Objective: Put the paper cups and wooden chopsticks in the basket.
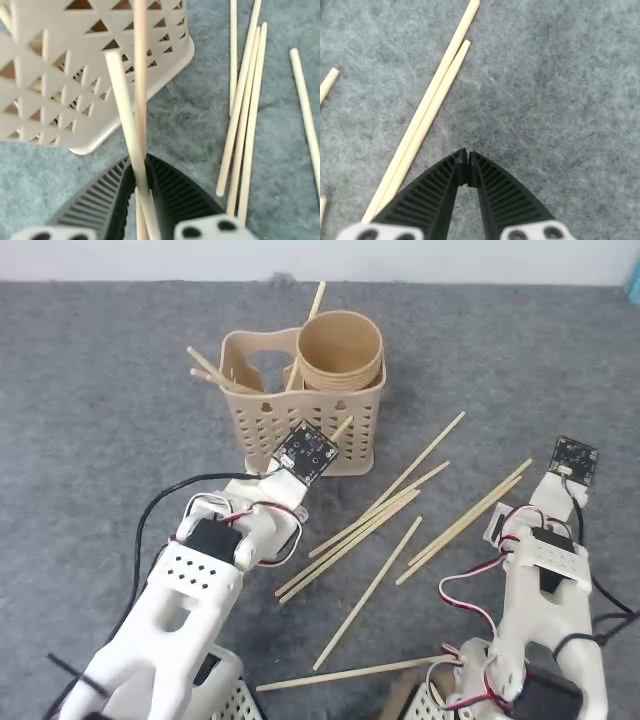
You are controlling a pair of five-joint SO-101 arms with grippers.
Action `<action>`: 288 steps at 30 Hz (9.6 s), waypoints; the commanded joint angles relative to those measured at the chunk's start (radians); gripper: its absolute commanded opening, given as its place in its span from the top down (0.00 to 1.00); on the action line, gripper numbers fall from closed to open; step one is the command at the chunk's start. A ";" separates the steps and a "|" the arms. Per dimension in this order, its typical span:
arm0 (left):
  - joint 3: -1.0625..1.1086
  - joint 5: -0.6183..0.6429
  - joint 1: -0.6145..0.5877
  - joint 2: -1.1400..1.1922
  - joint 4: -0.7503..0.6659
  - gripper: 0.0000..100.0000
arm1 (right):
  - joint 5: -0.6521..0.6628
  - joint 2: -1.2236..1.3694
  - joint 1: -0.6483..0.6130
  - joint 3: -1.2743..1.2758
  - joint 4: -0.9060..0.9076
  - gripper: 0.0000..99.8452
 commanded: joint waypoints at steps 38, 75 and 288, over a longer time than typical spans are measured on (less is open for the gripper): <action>0.042 0.035 -0.077 -0.655 -0.740 0.99 | 0.015 0.001 -0.025 -0.055 -0.016 0.99; -0.173 0.218 -0.038 0.005 -0.910 0.78 | 0.015 0.001 -0.027 -0.057 -0.018 0.99; -0.074 0.206 -0.474 0.416 0.086 0.78 | 0.015 -0.007 -0.021 -0.049 -0.007 0.99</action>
